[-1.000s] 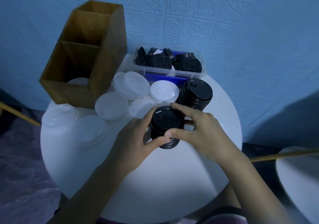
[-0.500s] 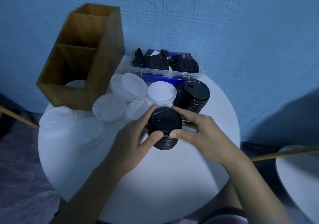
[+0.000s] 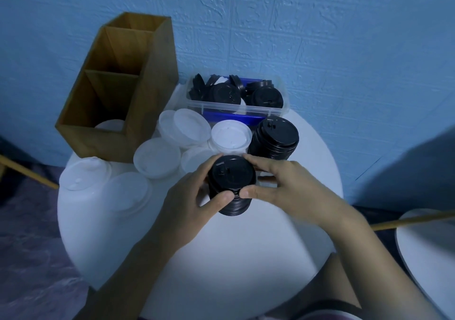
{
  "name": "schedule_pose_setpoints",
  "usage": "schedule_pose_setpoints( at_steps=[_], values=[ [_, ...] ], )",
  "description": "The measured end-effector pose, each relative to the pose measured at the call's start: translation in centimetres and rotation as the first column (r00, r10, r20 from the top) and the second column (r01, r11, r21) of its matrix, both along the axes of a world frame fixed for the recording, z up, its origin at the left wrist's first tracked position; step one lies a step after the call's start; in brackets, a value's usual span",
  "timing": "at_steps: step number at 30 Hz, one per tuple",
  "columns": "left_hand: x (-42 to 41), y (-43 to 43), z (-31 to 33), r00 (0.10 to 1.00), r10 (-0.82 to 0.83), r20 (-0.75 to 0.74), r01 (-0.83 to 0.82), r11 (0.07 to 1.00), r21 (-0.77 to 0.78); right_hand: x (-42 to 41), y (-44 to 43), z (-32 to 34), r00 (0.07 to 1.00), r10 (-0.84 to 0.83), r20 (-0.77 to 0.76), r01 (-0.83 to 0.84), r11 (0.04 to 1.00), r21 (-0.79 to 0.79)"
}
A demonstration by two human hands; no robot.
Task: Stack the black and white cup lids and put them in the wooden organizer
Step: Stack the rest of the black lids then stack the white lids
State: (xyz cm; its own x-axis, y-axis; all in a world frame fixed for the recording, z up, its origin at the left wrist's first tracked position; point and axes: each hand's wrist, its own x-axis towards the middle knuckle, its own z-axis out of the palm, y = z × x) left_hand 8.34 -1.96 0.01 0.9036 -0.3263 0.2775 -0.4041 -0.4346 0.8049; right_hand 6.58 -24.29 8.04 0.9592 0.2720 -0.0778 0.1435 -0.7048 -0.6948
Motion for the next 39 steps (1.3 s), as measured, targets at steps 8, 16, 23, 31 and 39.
schedule_pose_setpoints(
  at_steps=[8, 16, 23, 31, 39],
  values=[
    [-0.2, 0.0, -0.1, 0.991, 0.081, 0.105, -0.085, 0.996, 0.027, 4.0, -1.3, 5.6, 0.992, -0.014, 0.129, 0.016, 1.0, -0.014],
    [0.2, 0.0, -0.2, 0.99, 0.089, 0.108, -0.101, 0.988, 0.12, 15.4, -2.4, 4.8, 0.855, -0.374, 0.359, 0.478, 0.837, -0.266],
    [0.4, -0.1, -0.1, 0.992, 0.089, 0.091, -0.102, 0.984, 0.148, 18.5, -1.4, 2.6, 0.849, -0.42, 0.322, 0.525, 0.741, -0.418],
    [0.4, -0.1, -0.3, 0.991, 0.105, 0.079, -0.116, 0.983, 0.145, 16.8, -2.2, 4.7, 0.831, -0.364, 0.422, 0.462, 0.873, -0.156],
    [0.2, -0.2, -0.1, 0.992, 0.107, 0.073, -0.116, 0.986, 0.123, 17.2, -3.1, 3.1, 0.93, -0.277, 0.241, 0.34, 0.898, -0.28]
  ],
)
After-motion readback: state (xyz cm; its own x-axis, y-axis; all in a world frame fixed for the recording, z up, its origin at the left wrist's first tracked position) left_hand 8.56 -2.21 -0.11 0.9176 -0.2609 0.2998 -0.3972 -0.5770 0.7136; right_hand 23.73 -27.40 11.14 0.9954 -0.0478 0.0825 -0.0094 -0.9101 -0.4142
